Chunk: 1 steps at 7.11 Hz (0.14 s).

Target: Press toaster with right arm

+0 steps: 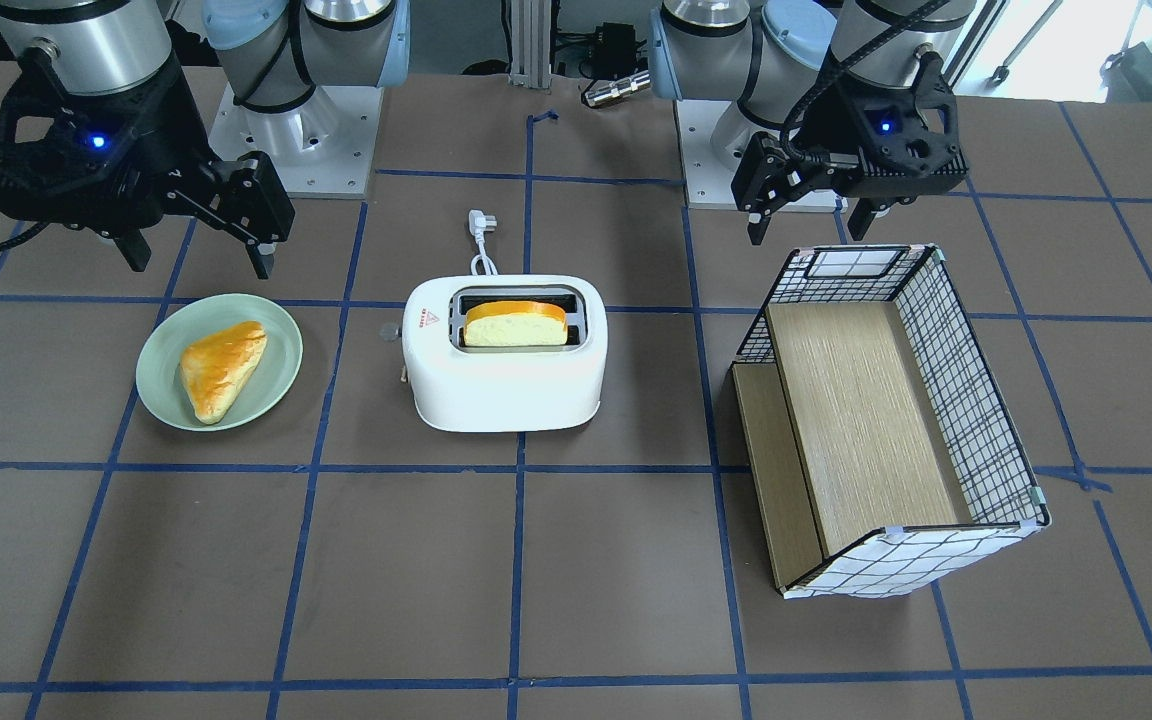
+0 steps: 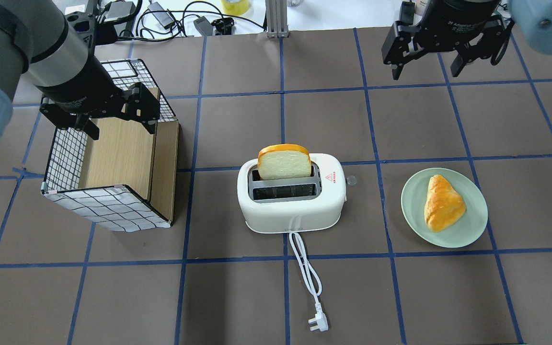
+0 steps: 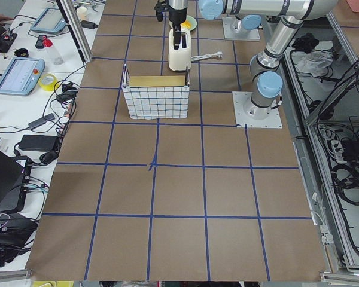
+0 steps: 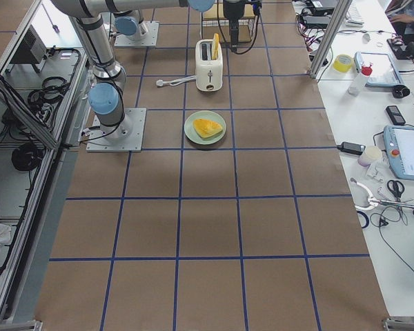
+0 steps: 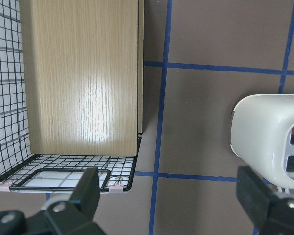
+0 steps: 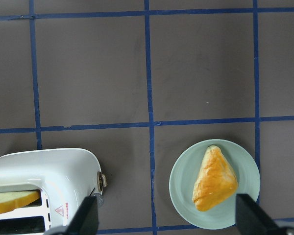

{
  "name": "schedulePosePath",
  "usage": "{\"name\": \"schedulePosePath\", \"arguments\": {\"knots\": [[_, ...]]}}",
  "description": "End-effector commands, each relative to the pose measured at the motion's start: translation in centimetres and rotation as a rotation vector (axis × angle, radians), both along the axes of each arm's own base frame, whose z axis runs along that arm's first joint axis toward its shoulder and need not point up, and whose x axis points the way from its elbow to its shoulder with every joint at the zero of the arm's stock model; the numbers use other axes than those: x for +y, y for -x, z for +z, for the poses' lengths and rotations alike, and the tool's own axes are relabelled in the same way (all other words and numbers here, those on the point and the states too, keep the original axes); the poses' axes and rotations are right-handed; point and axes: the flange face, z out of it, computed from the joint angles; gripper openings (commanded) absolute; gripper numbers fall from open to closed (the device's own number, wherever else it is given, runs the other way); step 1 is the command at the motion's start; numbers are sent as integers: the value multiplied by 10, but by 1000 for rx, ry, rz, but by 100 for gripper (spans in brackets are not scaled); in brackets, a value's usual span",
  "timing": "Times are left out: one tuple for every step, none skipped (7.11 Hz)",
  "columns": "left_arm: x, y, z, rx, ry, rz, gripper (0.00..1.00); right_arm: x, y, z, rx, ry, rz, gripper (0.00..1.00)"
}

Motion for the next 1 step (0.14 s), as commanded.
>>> {"name": "schedulePosePath", "arguments": {"knots": [[0,0,0,0,0,0,100,0,0,0,0,-2,0,100]]}}
